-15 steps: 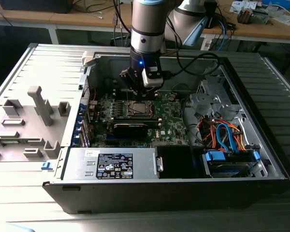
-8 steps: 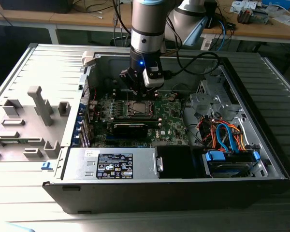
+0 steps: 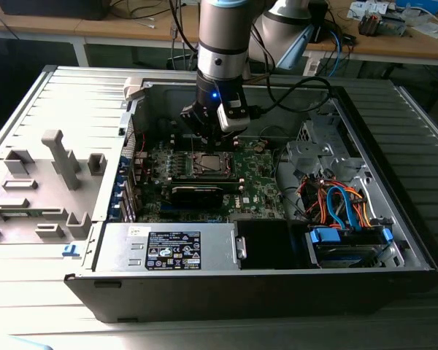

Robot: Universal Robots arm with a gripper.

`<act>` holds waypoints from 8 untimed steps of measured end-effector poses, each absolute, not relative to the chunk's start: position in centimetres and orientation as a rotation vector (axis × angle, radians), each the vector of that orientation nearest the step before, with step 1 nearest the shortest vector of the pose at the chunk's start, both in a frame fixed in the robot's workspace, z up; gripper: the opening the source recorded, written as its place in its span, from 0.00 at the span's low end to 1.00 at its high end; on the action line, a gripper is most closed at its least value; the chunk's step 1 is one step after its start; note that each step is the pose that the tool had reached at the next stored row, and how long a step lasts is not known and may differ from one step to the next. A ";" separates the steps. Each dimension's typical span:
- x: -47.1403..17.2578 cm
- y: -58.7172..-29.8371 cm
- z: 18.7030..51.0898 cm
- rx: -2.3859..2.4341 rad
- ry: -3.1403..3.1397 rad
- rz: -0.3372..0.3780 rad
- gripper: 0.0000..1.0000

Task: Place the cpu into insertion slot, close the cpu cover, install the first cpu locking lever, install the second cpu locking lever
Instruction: 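Install the first cpu locking lever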

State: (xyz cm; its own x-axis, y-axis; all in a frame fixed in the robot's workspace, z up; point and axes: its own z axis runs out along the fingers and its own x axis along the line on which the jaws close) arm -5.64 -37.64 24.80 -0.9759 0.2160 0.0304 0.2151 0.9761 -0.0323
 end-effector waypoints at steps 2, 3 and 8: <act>-5.6 -37.6 24.8 -0.327 -3.090 0.045 0.11; -5.6 -37.6 24.8 -0.323 -3.091 0.045 0.11; -5.6 -37.6 24.8 -0.288 -3.095 0.046 0.11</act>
